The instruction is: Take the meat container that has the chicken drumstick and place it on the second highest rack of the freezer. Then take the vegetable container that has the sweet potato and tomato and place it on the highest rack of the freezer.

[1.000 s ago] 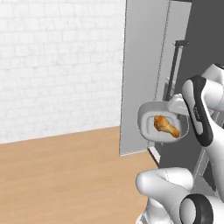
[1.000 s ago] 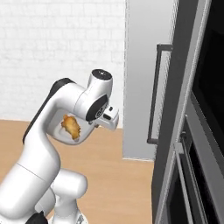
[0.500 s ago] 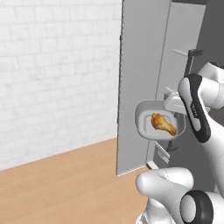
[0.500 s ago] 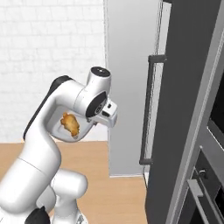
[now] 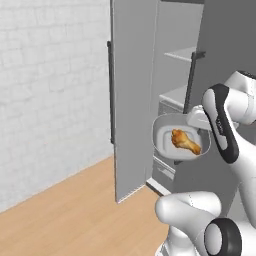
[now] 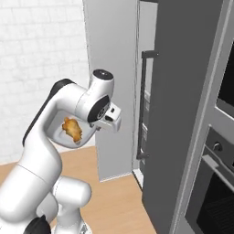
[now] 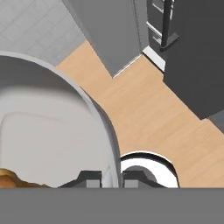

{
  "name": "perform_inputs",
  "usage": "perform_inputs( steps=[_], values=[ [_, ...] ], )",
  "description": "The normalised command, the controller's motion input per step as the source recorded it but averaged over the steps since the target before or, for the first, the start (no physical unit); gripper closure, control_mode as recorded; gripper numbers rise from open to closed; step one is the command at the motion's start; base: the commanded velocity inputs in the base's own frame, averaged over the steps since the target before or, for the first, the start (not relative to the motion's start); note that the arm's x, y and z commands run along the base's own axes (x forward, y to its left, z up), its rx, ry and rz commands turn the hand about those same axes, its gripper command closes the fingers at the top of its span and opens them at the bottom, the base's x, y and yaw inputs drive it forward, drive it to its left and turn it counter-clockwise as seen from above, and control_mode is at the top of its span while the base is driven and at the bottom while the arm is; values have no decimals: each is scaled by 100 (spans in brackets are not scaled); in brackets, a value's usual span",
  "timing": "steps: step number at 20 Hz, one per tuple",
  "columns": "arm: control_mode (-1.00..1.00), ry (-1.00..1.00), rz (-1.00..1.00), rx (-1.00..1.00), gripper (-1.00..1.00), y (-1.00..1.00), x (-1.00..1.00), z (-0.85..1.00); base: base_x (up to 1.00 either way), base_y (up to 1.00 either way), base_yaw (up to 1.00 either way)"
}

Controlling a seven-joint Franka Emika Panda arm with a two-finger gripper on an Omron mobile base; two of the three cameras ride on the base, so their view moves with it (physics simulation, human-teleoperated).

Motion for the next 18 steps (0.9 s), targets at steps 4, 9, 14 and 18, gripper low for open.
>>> perform_inputs(
  steps=[4, 9, 14, 18],
  values=[
    [100, 0, 0, 0, 100, 0, 0, 0, 17, 55, -49],
    [100, 0, 0, 0, 100, 0, 0, 0, 35, 65, -42],
    [100, 0, 0, 0, 100, 0, 0, 0, 63, 71, -13],
    [100, 0, 0, 0, 100, 0, 0, 0, 50, 41, -26]
  ],
)
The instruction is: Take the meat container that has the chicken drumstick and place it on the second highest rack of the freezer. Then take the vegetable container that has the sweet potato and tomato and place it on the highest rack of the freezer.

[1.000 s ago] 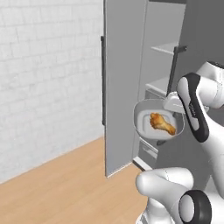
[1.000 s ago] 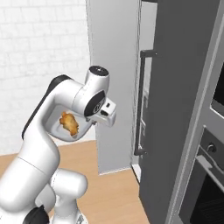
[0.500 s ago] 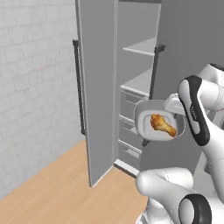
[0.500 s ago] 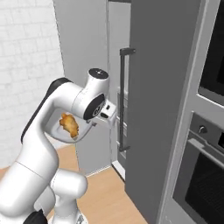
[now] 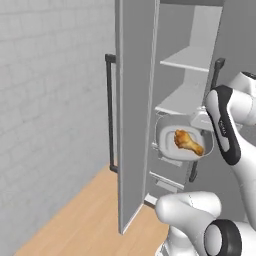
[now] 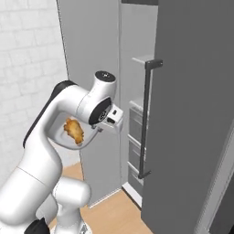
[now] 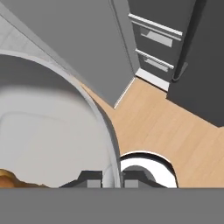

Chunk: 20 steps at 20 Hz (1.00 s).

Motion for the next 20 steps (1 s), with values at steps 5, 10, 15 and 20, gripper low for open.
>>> perform_inputs(
  steps=[5, 10, 15, 20],
  values=[
    [100, 0, 0, 0, 100, 0, 0, 0, 27, 5, -29],
    [100, 0, 0, 0, 100, 0, 0, 0, 32, 0, -33],
    [100, 0, 0, 0, 100, 0, 0, 0, 63, 13, -28],
    [100, 0, 0, 0, 100, 0, 0, 0, 35, 55, -21]
  ],
)
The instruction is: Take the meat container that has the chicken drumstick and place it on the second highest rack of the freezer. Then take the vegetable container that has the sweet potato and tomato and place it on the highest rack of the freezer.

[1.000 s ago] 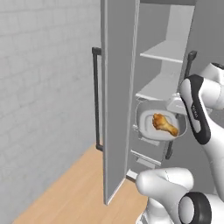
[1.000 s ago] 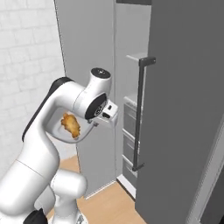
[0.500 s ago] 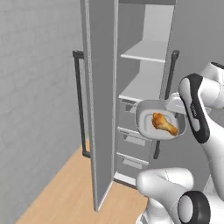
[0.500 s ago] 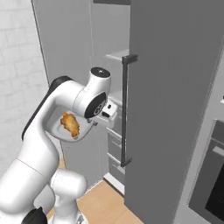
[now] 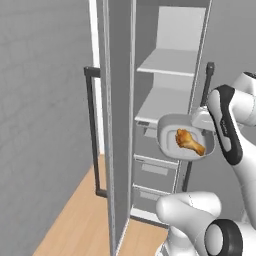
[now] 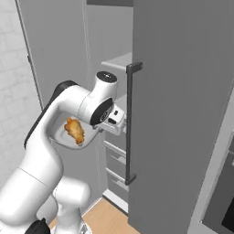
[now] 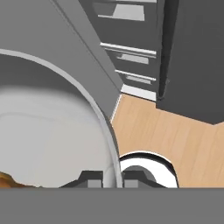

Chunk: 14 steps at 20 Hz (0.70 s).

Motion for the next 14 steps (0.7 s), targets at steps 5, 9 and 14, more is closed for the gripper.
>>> perform_inputs(
  steps=[5, 9, 14],
  values=[
    [100, 0, 0, 0, 100, 0, 0, 0, 10, 47, -35],
    [100, 0, 0, 0, 100, 0, 0, 0, 6, 1, -61],
    [100, 0, 0, 0, 100, 0, 0, 0, 0, 36, -46]
  ],
)
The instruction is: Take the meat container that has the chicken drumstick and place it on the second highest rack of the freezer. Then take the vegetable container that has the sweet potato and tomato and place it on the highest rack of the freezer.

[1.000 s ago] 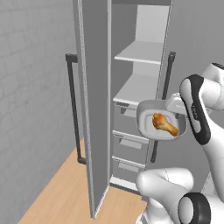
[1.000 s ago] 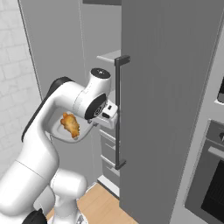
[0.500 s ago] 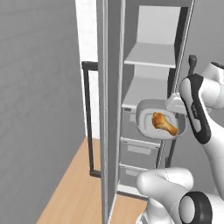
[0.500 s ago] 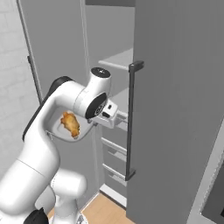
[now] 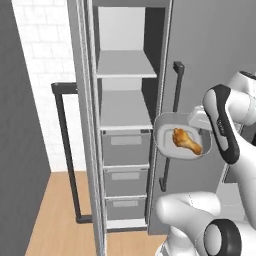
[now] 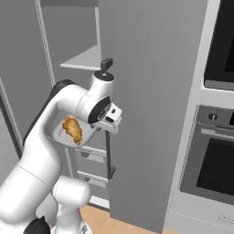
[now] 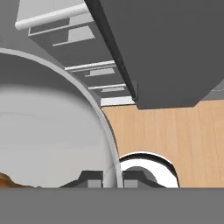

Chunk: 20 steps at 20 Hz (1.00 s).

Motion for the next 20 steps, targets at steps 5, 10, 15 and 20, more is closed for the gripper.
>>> perform_inputs(
  steps=[5, 10, 15, 20],
  values=[
    [100, 0, 0, 0, 100, 0, 0, 0, 0, 60, -13],
    [100, 0, 0, 0, 100, 0, 0, 0, 6, 14, -4],
    [-100, 0, -2, 0, 100, 0, 10, -1, 6, 0, 0],
    [-100, -10, -44, 17, 100, 6, 54, -24, 0, 0, 0]
  ],
)
